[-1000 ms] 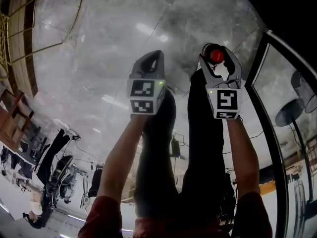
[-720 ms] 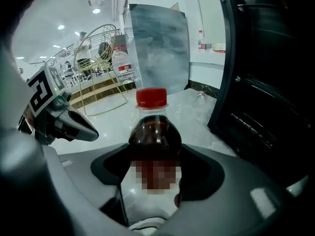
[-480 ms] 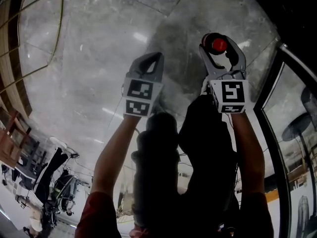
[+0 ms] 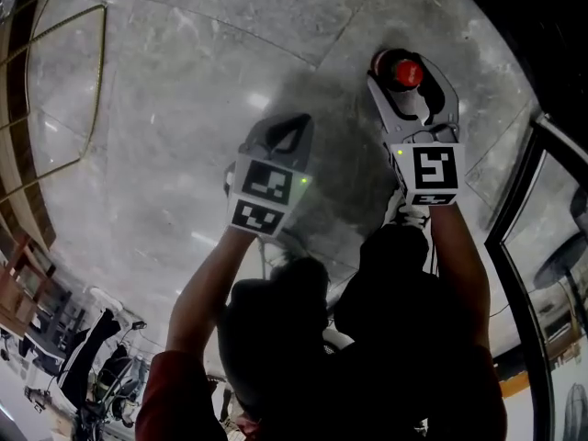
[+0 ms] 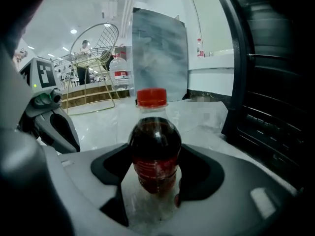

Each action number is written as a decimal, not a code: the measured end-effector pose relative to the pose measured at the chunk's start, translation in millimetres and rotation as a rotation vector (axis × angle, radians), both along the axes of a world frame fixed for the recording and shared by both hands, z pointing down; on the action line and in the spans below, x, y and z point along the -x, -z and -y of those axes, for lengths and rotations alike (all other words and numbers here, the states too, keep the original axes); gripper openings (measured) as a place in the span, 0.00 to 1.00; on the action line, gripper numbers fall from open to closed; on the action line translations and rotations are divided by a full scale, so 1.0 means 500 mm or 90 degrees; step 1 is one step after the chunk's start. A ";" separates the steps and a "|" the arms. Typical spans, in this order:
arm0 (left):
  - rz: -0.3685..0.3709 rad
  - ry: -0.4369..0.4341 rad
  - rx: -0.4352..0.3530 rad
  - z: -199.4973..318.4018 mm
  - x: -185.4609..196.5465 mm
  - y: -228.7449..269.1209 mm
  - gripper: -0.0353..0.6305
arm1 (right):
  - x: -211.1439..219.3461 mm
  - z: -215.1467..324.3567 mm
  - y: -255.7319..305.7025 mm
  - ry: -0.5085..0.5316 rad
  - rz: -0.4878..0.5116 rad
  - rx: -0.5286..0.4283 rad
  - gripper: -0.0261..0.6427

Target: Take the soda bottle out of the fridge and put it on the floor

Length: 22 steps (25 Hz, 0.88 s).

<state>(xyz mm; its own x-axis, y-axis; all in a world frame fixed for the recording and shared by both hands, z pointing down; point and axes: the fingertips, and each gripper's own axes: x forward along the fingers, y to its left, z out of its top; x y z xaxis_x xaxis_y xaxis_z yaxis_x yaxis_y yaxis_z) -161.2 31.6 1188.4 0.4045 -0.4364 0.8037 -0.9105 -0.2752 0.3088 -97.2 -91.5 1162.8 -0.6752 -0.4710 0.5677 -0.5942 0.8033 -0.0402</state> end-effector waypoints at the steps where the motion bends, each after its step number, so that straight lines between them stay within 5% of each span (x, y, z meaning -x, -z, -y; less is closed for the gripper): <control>1: -0.002 0.000 0.000 0.003 0.005 -0.009 0.05 | 0.006 0.005 -0.004 -0.003 0.006 -0.010 0.48; 22: -0.063 0.040 -0.011 0.042 0.031 -0.021 0.06 | 0.020 0.010 -0.006 0.005 0.093 -0.081 0.48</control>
